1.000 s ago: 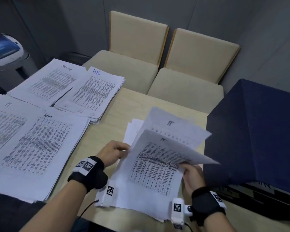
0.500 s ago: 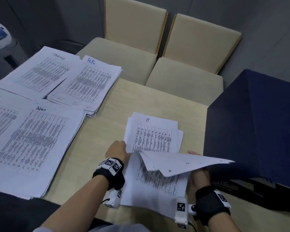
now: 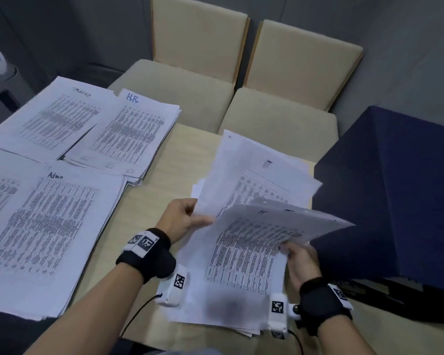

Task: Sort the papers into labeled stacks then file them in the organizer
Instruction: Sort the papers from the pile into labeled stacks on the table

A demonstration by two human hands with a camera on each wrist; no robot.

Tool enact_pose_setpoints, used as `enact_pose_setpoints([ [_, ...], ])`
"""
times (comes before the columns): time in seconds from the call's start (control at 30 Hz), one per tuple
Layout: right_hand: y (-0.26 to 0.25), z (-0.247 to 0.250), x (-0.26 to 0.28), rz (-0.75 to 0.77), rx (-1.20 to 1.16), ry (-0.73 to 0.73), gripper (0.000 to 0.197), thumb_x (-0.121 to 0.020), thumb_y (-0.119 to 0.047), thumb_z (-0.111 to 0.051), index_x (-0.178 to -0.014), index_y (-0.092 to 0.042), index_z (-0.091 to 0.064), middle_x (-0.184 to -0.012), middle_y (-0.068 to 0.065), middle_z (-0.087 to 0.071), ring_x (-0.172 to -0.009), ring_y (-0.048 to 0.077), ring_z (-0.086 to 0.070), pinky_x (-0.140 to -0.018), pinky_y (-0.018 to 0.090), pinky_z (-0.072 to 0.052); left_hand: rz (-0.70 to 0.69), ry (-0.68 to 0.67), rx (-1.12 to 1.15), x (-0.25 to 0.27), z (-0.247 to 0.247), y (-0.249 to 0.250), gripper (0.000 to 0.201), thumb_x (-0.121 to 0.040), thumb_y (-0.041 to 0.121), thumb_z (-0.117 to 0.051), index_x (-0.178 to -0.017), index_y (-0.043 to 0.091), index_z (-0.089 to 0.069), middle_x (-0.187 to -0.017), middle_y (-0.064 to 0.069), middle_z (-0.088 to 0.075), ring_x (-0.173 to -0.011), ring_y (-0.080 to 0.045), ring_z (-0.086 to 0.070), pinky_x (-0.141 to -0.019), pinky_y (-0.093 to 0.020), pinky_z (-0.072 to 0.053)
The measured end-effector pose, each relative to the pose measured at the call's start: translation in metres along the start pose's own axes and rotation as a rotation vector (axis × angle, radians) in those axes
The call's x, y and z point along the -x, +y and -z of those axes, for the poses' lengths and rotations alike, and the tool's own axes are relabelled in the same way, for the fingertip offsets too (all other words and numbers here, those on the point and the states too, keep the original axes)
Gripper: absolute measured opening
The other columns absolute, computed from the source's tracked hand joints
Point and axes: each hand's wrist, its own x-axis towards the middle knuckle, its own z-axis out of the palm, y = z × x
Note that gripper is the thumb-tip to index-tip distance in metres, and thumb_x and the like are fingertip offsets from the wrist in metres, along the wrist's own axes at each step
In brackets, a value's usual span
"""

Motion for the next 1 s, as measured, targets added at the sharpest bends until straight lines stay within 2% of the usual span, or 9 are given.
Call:
enact_pose_setpoints([
  [0.1, 0.003, -0.006, -0.007, 0.024, 0.014, 0.064, 0.022, -0.078, 0.015, -0.059, -0.072, -0.006, -0.055, -0.066, 0.006, -0.062, -0.071, 0.026, -0.058, -0.071, 0.036, -0.048, -0.024, 0.04, -0.075, 0.005, -0.001, 0.012, 0.035, -0.073, 0.04, -0.081, -0.06, 0.013, -0.063, -0.057, 0.006, -0.061, -0.05, -0.008, -0.051, -0.051, -0.019, -0.041],
  [0.17, 0.006, -0.003, -0.009, 0.054, -0.008, 0.107, 0.019, -0.08, 0.011, -0.061, -0.09, -0.004, -0.059, -0.087, 0.011, -0.066, -0.087, 0.029, -0.063, -0.083, 0.041, -0.049, -0.02, 0.141, -0.206, 0.003, 0.005, 0.006, 0.056, -0.085, 0.052, -0.064, -0.052, 0.021, -0.032, -0.05, 0.006, -0.027, -0.045, -0.012, -0.023, -0.048, -0.025, -0.022],
  [0.23, 0.009, 0.003, -0.012, 0.085, -0.079, 0.112, 0.041, -0.08, 0.012, -0.058, -0.115, -0.008, -0.058, -0.106, 0.009, -0.068, -0.098, 0.026, -0.064, -0.09, 0.041, -0.05, 0.022, 0.238, -0.274, 0.002, 0.011, 0.002, 0.053, -0.094, 0.044, -0.056, -0.057, 0.023, -0.025, -0.054, 0.006, -0.019, -0.047, -0.012, -0.017, -0.05, -0.028, -0.017],
  [0.3, 0.008, 0.007, -0.011, 0.077, -0.112, 0.098, 0.045, -0.08, 0.015, -0.055, -0.117, -0.009, -0.06, -0.108, 0.008, -0.069, -0.098, 0.023, -0.064, -0.089, 0.039, -0.05, 0.041, 0.276, -0.282, 0.002, 0.016, 0.0, 0.045, -0.097, 0.036, -0.054, -0.06, 0.021, -0.033, -0.055, 0.006, -0.026, -0.047, -0.012, -0.023, -0.05, -0.028, -0.02],
  [0.4, 0.007, 0.008, -0.007, 0.051, -0.08, 0.115, 0.022, -0.083, 0.015, -0.052, -0.081, -0.005, -0.062, -0.084, 0.011, -0.064, -0.079, 0.026, -0.06, -0.071, 0.032, -0.047, 0.056, 0.26, -0.228, 0.005, 0.017, 0.0, 0.016, -0.097, 0.015, -0.053, -0.085, 0.017, -0.063, -0.066, 0.011, -0.055, -0.058, -0.006, -0.05, -0.057, -0.021, -0.038],
  [0.53, 0.009, 0.005, -0.007, 0.041, -0.154, 0.087, 0.044, -0.083, 0.018, -0.047, -0.061, -0.011, -0.071, -0.063, -0.001, -0.068, -0.063, 0.014, -0.064, -0.06, 0.019, -0.049, 0.049, 0.187, -0.173, 0.009, 0.014, -0.008, 0.035, -0.093, -0.002, -0.046, -0.105, 0.021, -0.07, -0.092, 0.015, -0.07, -0.081, -0.005, -0.063, -0.07, -0.019, -0.045],
  [0.67, 0.003, 0.002, -0.003, 0.038, -0.115, -0.04, 0.031, -0.079, 0.02, -0.045, -0.071, -0.005, -0.062, -0.065, -0.002, -0.065, -0.075, 0.019, -0.059, -0.072, 0.025, -0.047, 0.112, 0.132, 0.036, 0.014, 0.0, -0.008, 0.041, -0.091, -0.008, -0.051, -0.08, 0.022, -0.078, -0.085, 0.015, -0.075, -0.082, -0.002, -0.066, -0.074, -0.014, -0.048],
  [0.83, 0.004, -0.002, 0.001, 0.038, -0.041, -0.09, 0.029, -0.079, 0.021, -0.046, -0.079, -0.001, -0.064, -0.076, 0.007, -0.068, -0.081, 0.022, -0.062, -0.077, 0.029, -0.047, 0.231, -0.071, -0.116, 0.02, 0.0, -0.011, 0.039, -0.079, -0.011, -0.046, -0.088, 0.014, -0.074, -0.095, -0.008, -0.074, -0.09, -0.019, -0.066, -0.083, -0.033, -0.051],
  [1.0, 0.0, -0.002, 0.008, 0.058, -0.05, -0.05, 0.031, -0.083, 0.021, -0.041, -0.08, -0.005, -0.058, -0.056, -0.006, -0.064, -0.052, 0.005, -0.06, -0.048, 0.014, -0.045, 0.262, 0.353, -0.732, 0.006, 0.004, -0.024, 0.012, -0.082, 0.011, -0.058, -0.09, 0.019, -0.056, -0.097, -0.003, -0.063, -0.087, -0.022, -0.059, -0.073, -0.029, -0.045],
])
